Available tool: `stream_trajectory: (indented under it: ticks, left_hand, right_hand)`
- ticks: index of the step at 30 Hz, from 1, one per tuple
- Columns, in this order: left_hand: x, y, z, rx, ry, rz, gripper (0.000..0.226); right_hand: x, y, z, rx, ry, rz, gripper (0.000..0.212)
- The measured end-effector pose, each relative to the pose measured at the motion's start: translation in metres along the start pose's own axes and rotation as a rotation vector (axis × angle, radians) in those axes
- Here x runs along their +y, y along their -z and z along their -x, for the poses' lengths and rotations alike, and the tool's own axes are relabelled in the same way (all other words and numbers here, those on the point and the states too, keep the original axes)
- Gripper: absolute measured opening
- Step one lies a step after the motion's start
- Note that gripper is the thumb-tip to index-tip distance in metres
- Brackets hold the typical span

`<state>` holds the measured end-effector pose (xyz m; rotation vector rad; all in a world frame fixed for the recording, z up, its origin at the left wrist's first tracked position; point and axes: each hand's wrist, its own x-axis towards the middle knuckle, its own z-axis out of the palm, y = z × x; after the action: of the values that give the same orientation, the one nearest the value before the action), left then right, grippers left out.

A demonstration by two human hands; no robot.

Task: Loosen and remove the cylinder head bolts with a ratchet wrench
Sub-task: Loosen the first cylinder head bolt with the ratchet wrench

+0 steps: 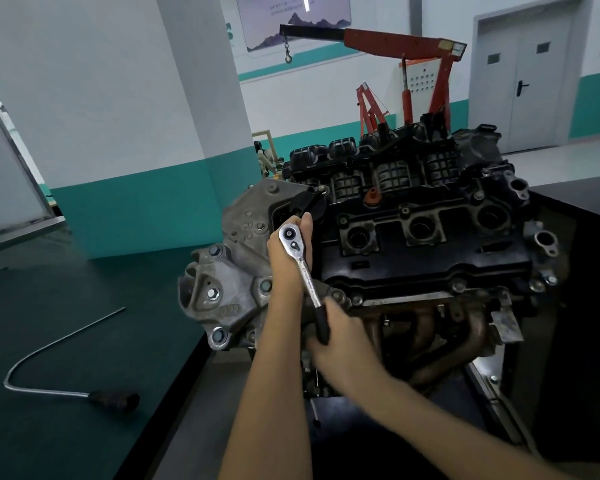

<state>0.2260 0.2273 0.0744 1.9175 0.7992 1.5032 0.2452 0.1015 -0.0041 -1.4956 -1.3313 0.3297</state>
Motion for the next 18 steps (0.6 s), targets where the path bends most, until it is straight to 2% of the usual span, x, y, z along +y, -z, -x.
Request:
stream_trajectory:
  ticks: [2, 5, 9, 11, 13, 16, 18]
  left_hand:
    - [0.000, 0.001, 0.001, 0.004, -0.009, -0.002, 0.047]
    - [-0.004, 0.002, 0.001, -0.008, 0.036, 0.006, 0.045]
    - [-0.005, 0.002, 0.002, -0.041, 0.087, 0.073, 0.041]
    - [-0.003, 0.002, 0.000, -0.058, 0.097, 0.104, 0.037]
    - [-0.002, 0.003, -0.002, -0.059, 0.108, 0.102, 0.040]
    - [-0.002, 0.002, -0.001, -0.039, 0.105, 0.124, 0.046]
    - [-0.001, 0.001, -0.002, -0.029, 0.095, 0.104, 0.049]
  right_hand:
    - [-0.004, -0.011, 0.001, 0.014, -0.033, -0.053, 0.021]
    - [0.001, 0.025, -0.008, -0.075, 0.035, 0.106, 0.020]
    - [-0.009, 0.117, -0.052, -0.281, 0.198, 0.536, 0.022]
    - [-0.026, 0.151, -0.083, -0.310, 0.276, 0.839, 0.026]
    - [-0.038, 0.161, -0.100, -0.283, 0.350, 1.012, 0.022]
    - [-0.027, 0.146, -0.088, -0.204, 0.298, 0.933, 0.018]
    - [-0.010, 0.122, -0.060, -0.186, 0.201, 0.676, 0.022]
